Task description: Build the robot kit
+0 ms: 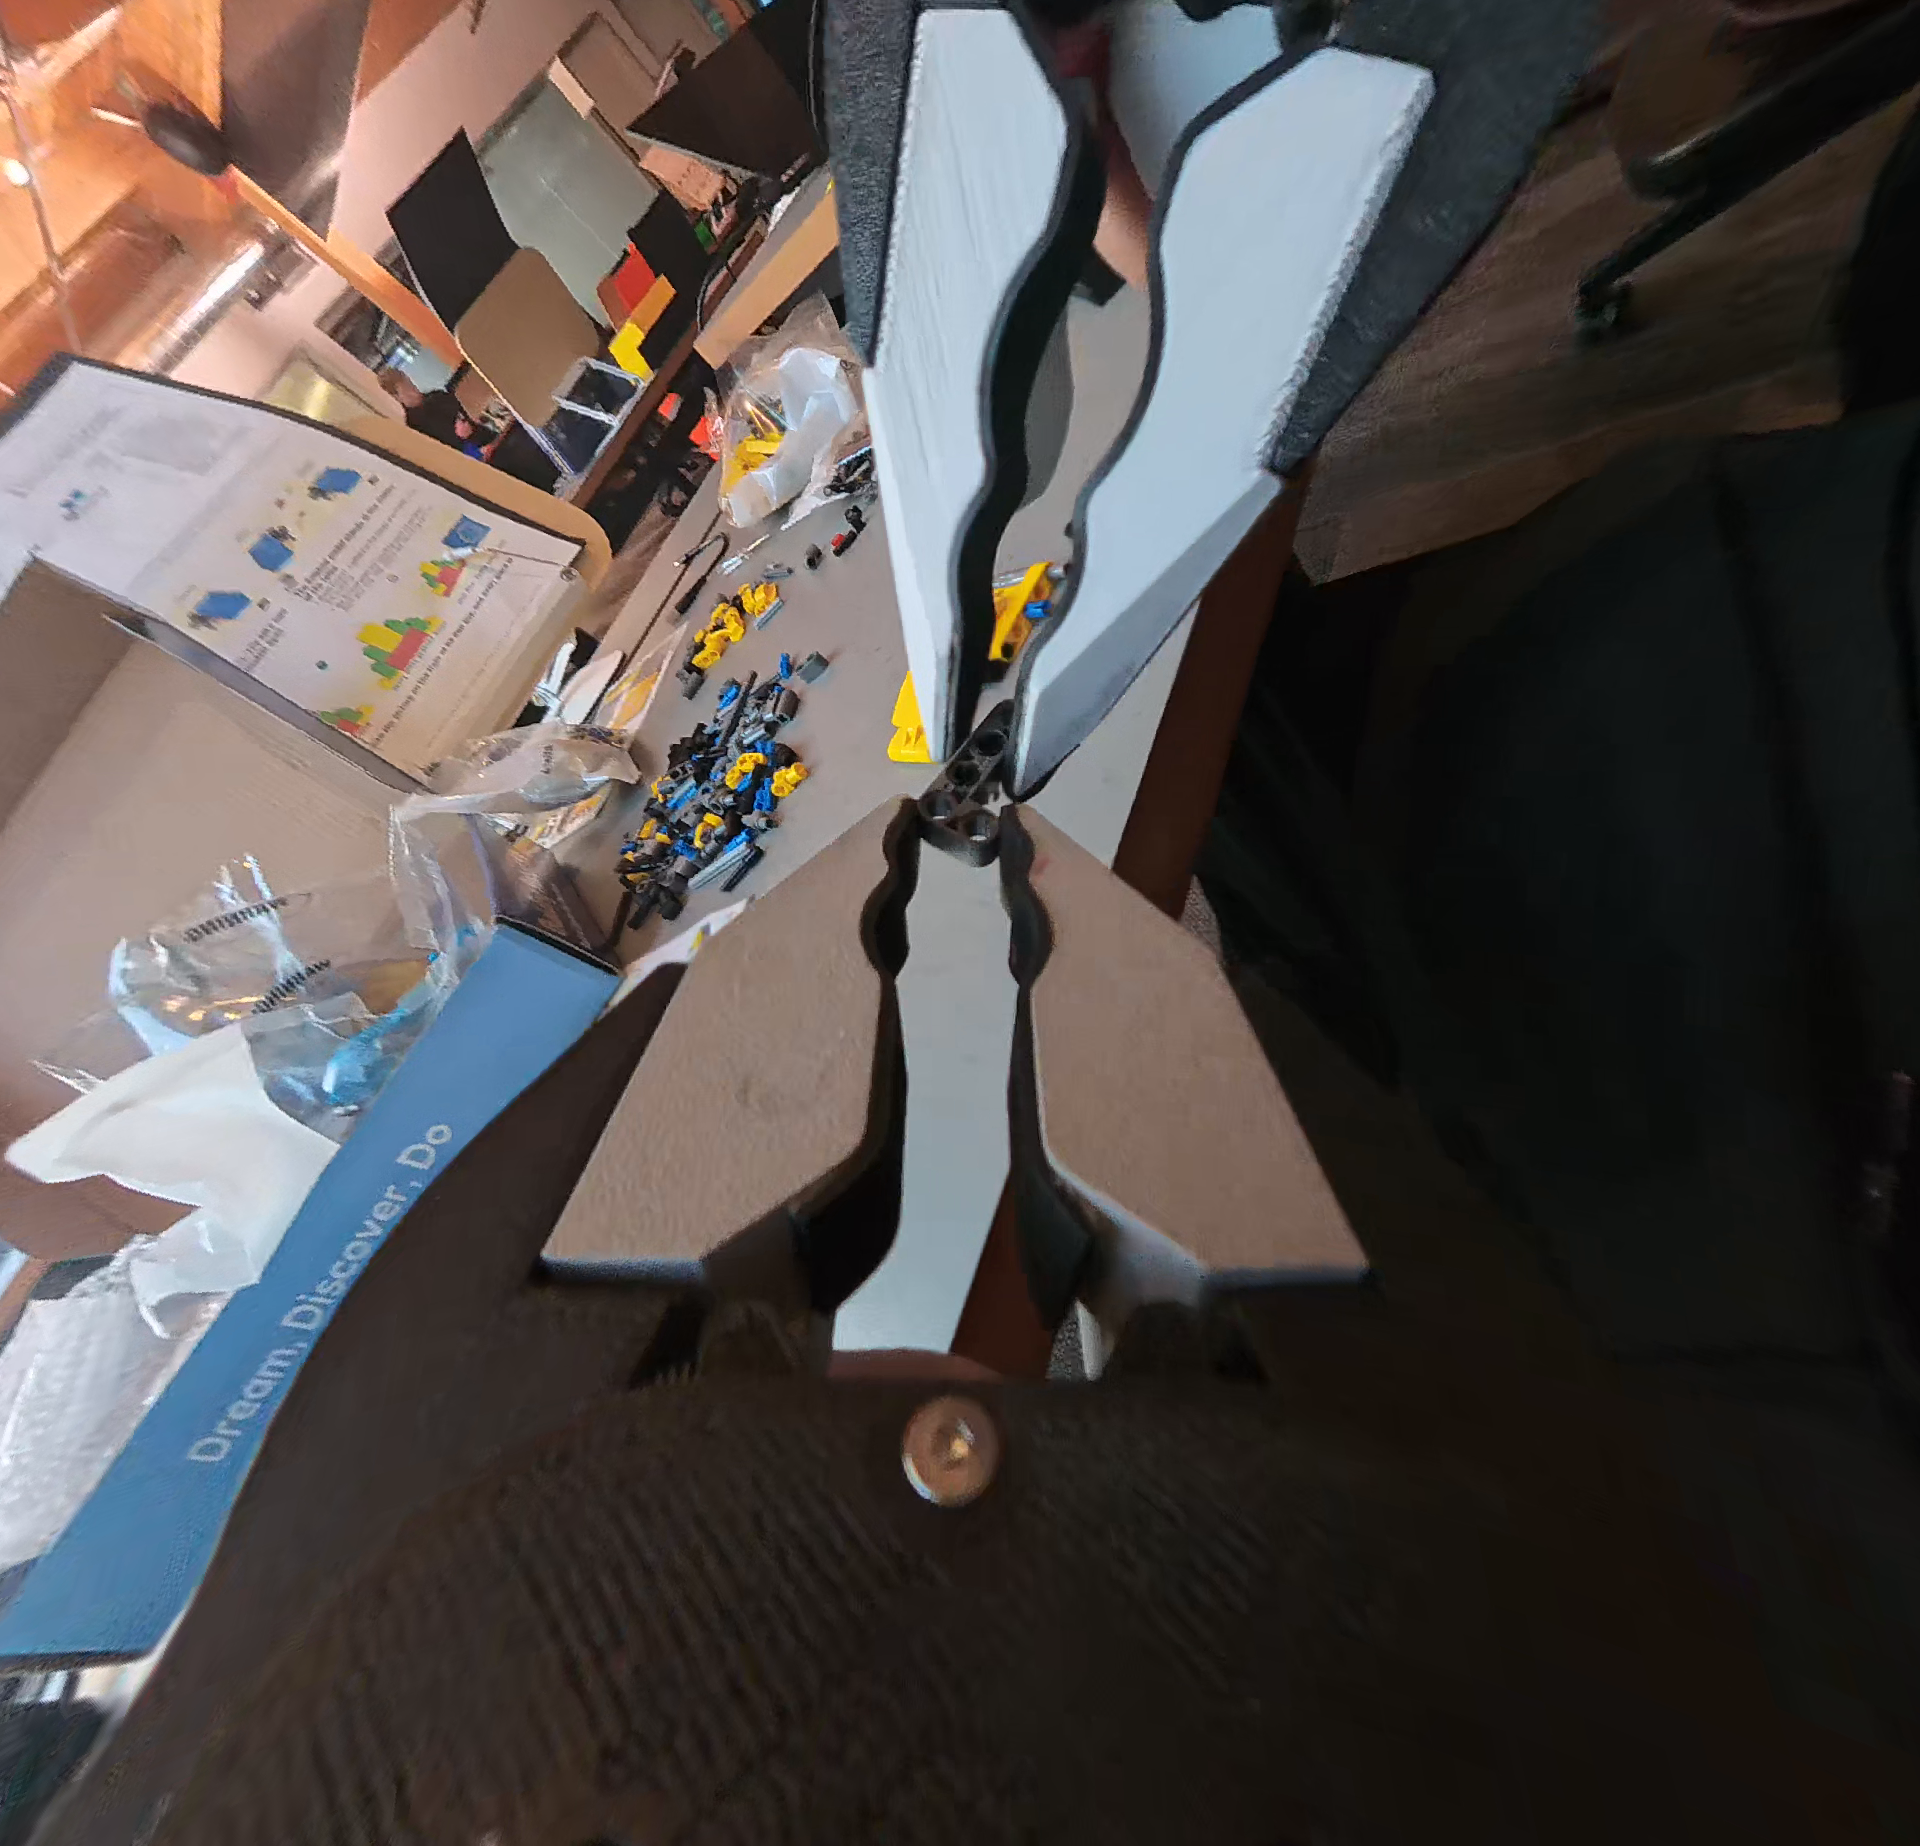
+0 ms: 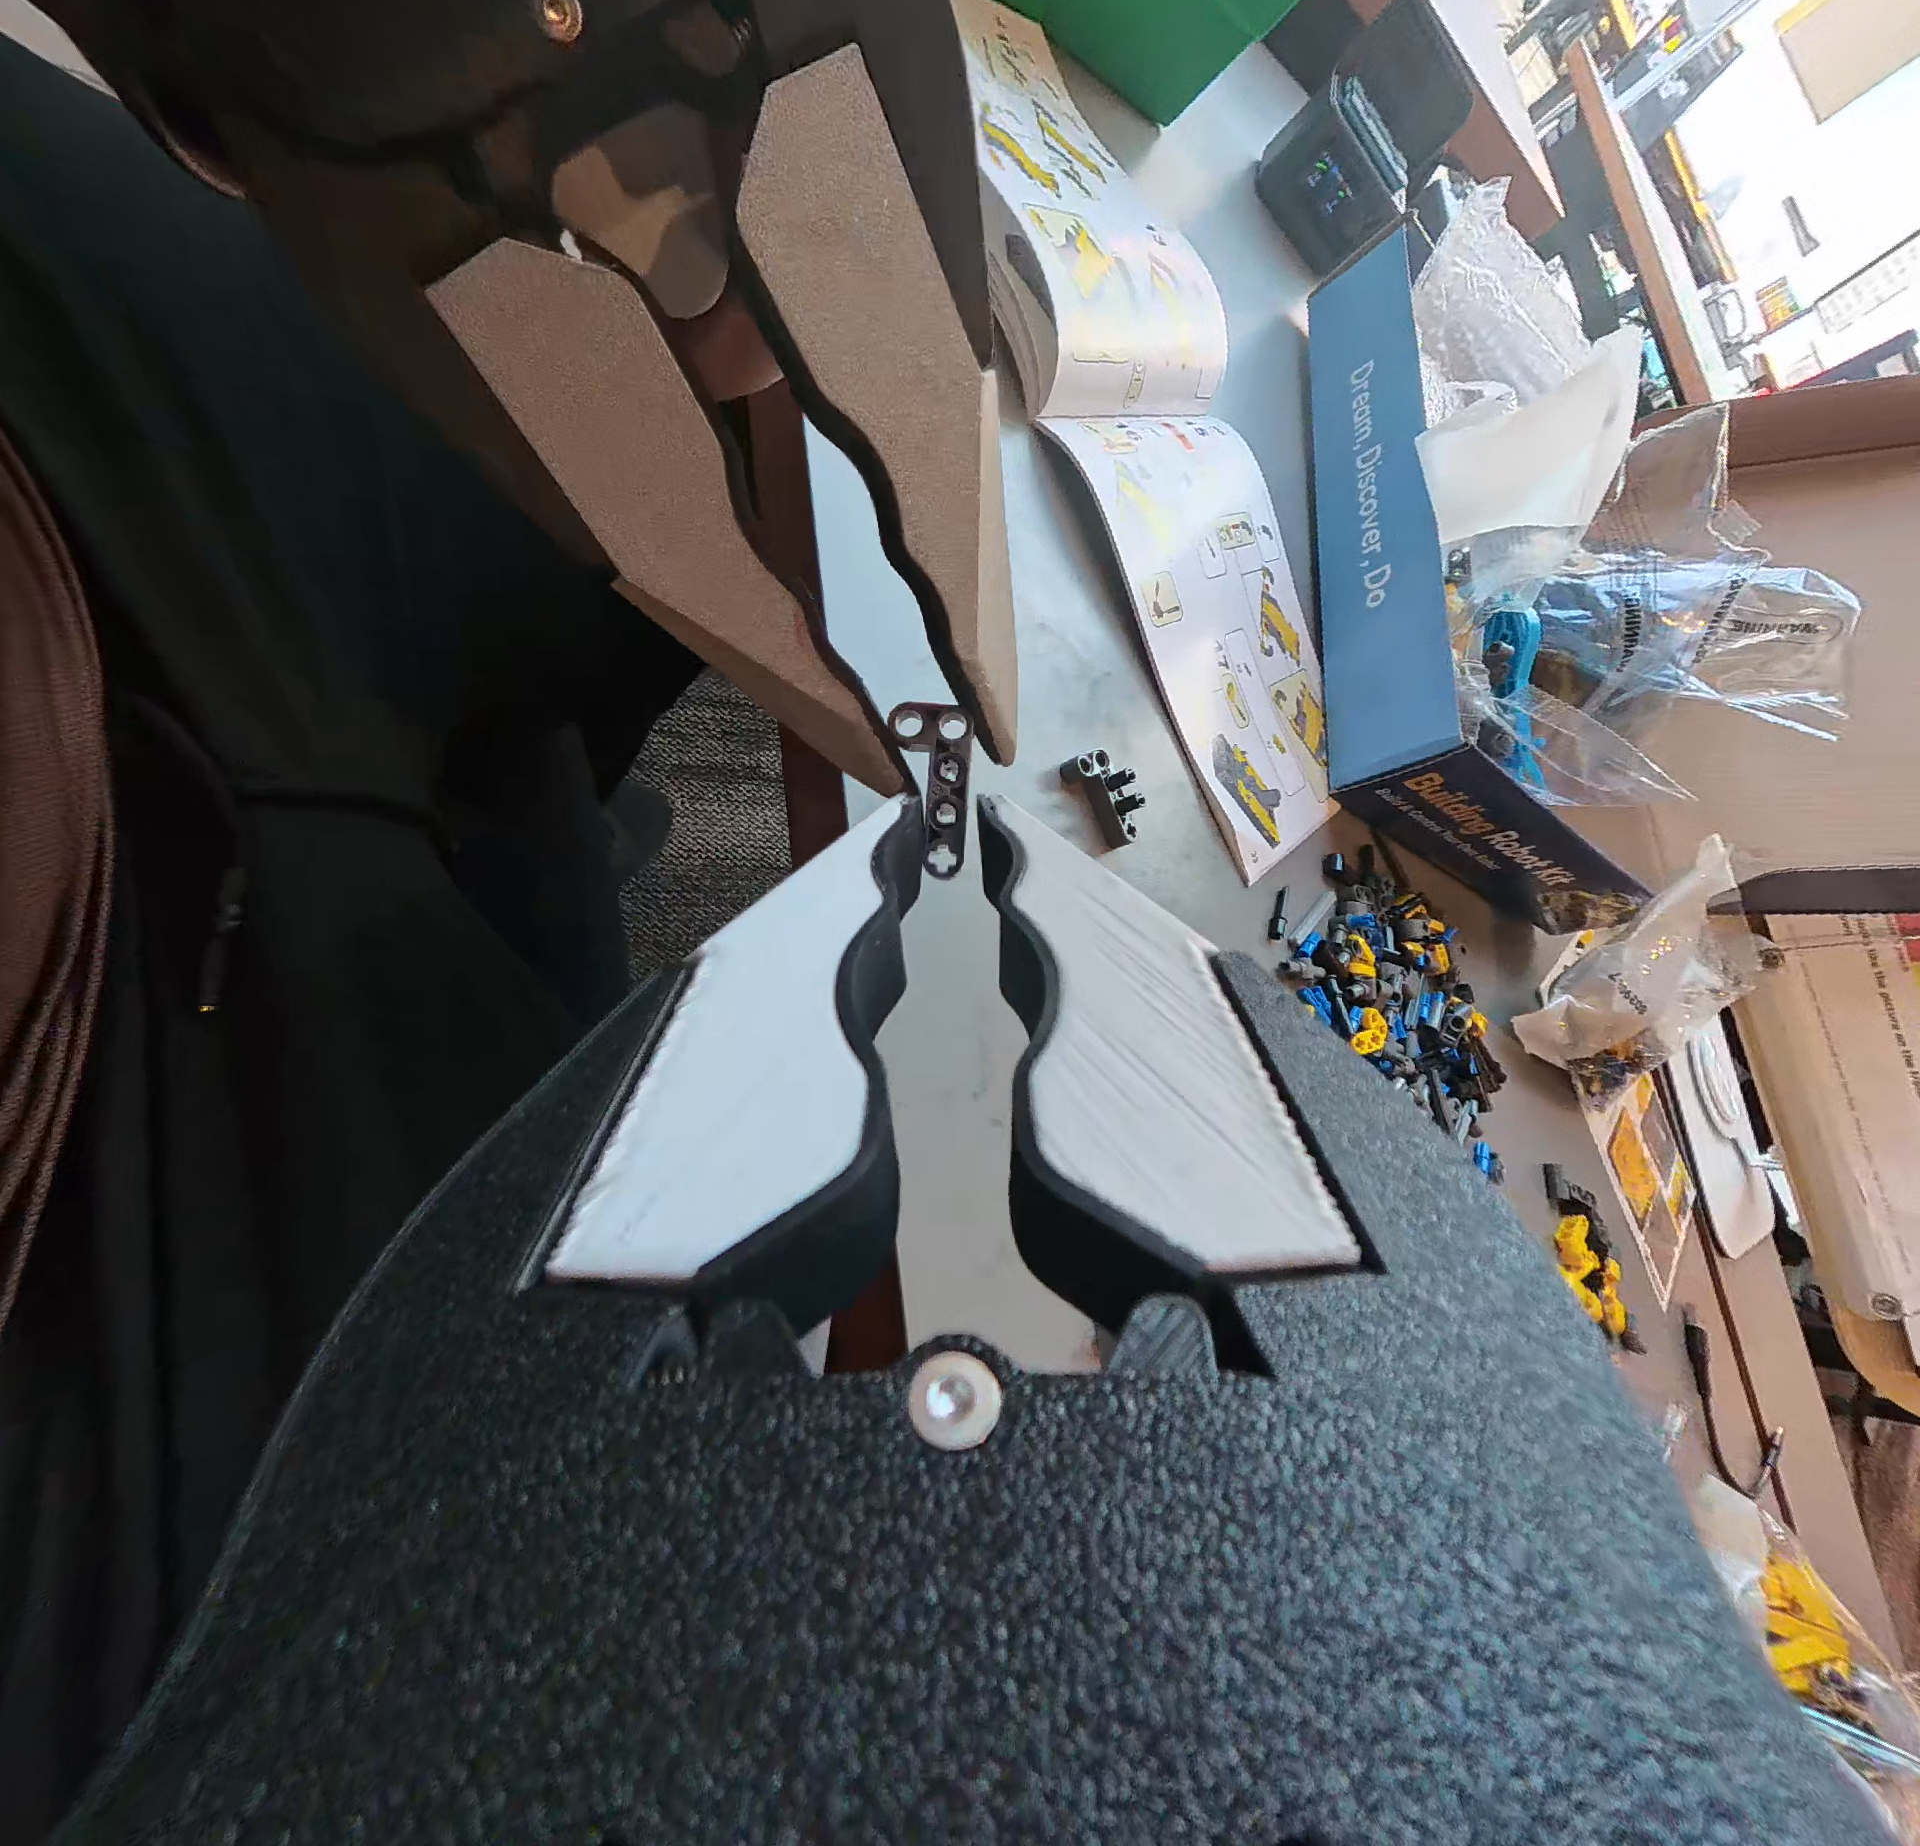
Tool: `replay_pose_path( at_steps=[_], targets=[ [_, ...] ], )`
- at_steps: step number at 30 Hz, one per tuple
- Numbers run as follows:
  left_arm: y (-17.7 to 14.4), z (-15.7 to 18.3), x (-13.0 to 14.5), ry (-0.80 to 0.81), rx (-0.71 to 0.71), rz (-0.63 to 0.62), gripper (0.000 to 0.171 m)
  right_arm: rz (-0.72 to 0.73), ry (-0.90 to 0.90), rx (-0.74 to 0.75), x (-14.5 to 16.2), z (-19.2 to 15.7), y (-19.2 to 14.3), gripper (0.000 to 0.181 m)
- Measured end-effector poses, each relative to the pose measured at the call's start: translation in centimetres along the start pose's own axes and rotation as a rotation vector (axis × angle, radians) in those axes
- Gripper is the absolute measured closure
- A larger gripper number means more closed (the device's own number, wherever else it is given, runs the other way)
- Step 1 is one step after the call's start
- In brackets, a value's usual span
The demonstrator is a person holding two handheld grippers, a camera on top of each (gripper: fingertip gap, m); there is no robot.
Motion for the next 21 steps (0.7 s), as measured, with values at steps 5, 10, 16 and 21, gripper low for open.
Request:
replay_pose_path(
  at_steps=[5, 10, 16, 21],
  targets=[
    [0.0, 0.0, 0.0, -0.001, -0.011, -0.003, 0.160, -0.004, 0.036, 0.005, -0.3, 0.1, 0.0, 0.174],
    [0.1, 0.2, -0.1, -0.025, -0.013, -0.014, 0.159, -0.020, 0.022, 0.017, -0.3, 0.0, 0.2, 0.174],
    [0.2, 0.4, -0.1, -0.038, 0.009, -0.044, 0.159, -0.060, -0.038, 0.031, -0.2, -0.4, 0.3, 0.174],
    [0.5, 0.2, 0.1, -0.156, 0.116, -0.097, 0.141, -0.134, -0.009, 0.127, 2.0, 1.4, -1.7, 0.174]
  ],
)
Point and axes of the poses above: each gripper's, where its closed fingertips meet, y out along the fingers, x out of its underside, z = x × y across the jaws, the point moved 10 cm from there along -y, back along the fingers
